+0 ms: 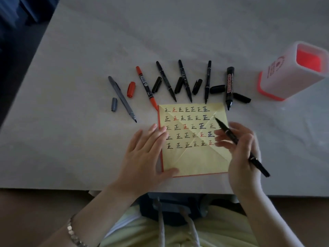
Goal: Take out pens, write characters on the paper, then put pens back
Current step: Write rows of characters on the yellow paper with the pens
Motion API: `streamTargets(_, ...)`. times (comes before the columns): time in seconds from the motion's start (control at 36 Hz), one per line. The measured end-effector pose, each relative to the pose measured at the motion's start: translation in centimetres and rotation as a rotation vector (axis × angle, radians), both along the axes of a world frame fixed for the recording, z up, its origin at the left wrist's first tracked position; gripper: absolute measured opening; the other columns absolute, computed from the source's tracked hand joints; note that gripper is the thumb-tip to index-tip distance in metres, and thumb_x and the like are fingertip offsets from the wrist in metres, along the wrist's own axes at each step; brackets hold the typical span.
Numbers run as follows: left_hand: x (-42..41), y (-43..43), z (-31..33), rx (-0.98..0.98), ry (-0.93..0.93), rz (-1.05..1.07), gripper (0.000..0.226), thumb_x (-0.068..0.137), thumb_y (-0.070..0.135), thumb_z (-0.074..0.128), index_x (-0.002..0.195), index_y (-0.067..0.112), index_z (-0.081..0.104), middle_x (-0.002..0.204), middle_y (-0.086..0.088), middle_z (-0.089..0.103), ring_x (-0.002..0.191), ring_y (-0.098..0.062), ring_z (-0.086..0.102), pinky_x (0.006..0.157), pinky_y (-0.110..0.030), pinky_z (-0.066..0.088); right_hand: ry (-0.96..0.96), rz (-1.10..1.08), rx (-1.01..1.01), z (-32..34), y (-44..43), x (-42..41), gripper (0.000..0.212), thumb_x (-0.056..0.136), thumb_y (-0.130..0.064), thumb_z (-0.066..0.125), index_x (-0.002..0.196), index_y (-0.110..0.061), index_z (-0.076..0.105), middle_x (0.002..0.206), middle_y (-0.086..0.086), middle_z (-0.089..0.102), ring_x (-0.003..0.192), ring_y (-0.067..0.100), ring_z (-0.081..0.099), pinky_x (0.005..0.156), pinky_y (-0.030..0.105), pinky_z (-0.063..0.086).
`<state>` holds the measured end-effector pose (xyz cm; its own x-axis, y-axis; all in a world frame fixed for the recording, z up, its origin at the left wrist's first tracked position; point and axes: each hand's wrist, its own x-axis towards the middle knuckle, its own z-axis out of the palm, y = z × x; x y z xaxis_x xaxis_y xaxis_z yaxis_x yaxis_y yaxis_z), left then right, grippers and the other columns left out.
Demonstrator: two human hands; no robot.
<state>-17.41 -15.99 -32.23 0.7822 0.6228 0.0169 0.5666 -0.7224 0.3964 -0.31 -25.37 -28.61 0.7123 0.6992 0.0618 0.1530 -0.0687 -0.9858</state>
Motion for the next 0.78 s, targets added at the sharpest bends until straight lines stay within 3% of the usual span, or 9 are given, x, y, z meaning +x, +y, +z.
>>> streamTargets(0.06, 0.0, 0.0, 0.0, 0.005, -0.003, 0.003, 0.085, 0.073, 0.072, 0.040, 0.134, 0.012, 0.039, 0.142, -0.004, 0.043, 0.137, -0.021, 0.028, 0.109, -0.045, 0.018, 0.159, 0.000, -0.007, 0.4, 0.9, -1.3, 0.029, 0.088, -0.045, 0.044, 0.091, -0.021, 0.060, 0.078, 0.006, 0.069, 0.076, 0.020, 0.066, 0.067, 0.025, 0.054)
streamTargets(0.14, 0.0, 0.0, 0.0, 0.012, 0.008, 0.011, 0.085, 0.073, 0.073, 0.038, 0.134, 0.013, 0.038, 0.142, -0.004, 0.042, 0.137, -0.022, 0.027, 0.107, -0.046, 0.019, 0.209, 0.023, -0.036, 0.5, 2.2, -3.2, 0.020, 0.082, -0.031, 0.055, 0.077, -0.013, 0.064, 0.067, 0.003, 0.070, 0.062, 0.019, 0.066, 0.057, 0.025, 0.054)
streamTargets(0.22, 0.1, -0.2, 0.0, 0.012, 0.000, 0.030, 0.084, 0.073, 0.071, 0.038, 0.131, 0.011, 0.044, 0.140, -0.005, 0.046, 0.136, -0.025, 0.031, 0.104, -0.047, 0.021, 0.154, 0.000, -0.055, -0.5, 3.2, -4.5, 0.021, 0.077, -0.021, 0.065, 0.065, -0.006, 0.059, 0.049, 0.002, 0.060, 0.044, 0.013, 0.054, 0.045, 0.021, 0.046)
streamTargets(0.31, 0.3, -0.3, 0.0, 0.006, -0.001, 0.054, 0.083, 0.072, 0.071, 0.039, 0.129, 0.011, 0.047, 0.139, -0.003, 0.047, 0.135, -0.024, 0.031, 0.104, -0.045, 0.021, -0.034, -0.088, -0.134, -2.2, 3.2, -5.2, 0.030, 0.072, -0.018, 0.075, 0.054, -0.011, 0.053, 0.044, -0.003, 0.053, 0.042, 0.004, 0.047, 0.046, 0.012, 0.039)
streamTargets(0.39, 0.2, -0.2, 0.1, 0.002, -0.001, 0.061, 0.083, 0.071, 0.072, 0.039, 0.127, 0.011, 0.050, 0.138, -0.003, 0.048, 0.135, -0.021, 0.030, 0.104, -0.044, 0.021, -0.237, -0.105, -0.138, -3.1, 2.9, -5.4, 0.033, 0.072, -0.011, 0.068, 0.050, -0.011, 0.044, 0.040, -0.008, 0.041, 0.042, 0.002, 0.044, 0.045, 0.007, 0.034)
streamTargets(0.56, 0.1, 0.0, -0.3, -0.014, 0.053, 0.051, 0.089, 0.069, 0.076, 0.045, 0.133, 0.014, 0.043, 0.146, 0.001, 0.037, 0.139, -0.015, 0.015, 0.110, -0.040, 0.010, -0.299, -0.115, -0.126, -3.5, 2.7, -5.2, 0.032, 0.071, -0.008, 0.059, 0.047, 0.001, 0.040, 0.040, 0.001, 0.038, 0.043, 0.014, 0.038, 0.042, 0.016, 0.032)
streamTargets(0.78, 0.1, -0.1, -0.3, -0.012, 0.024, 0.071, 0.089, 0.068, 0.075, 0.047, 0.132, 0.014, 0.045, 0.146, 0.002, 0.037, 0.138, -0.014, 0.015, 0.111, -0.039, 0.009, -0.311, -0.078, -0.114, -3.5, 2.4, -5.7, 0.030, 0.071, -0.008, 0.062, 0.048, -0.002, 0.044, 0.039, -0.009, 0.037, 0.040, 0.002, 0.039, 0.042, 0.007, 0.031)
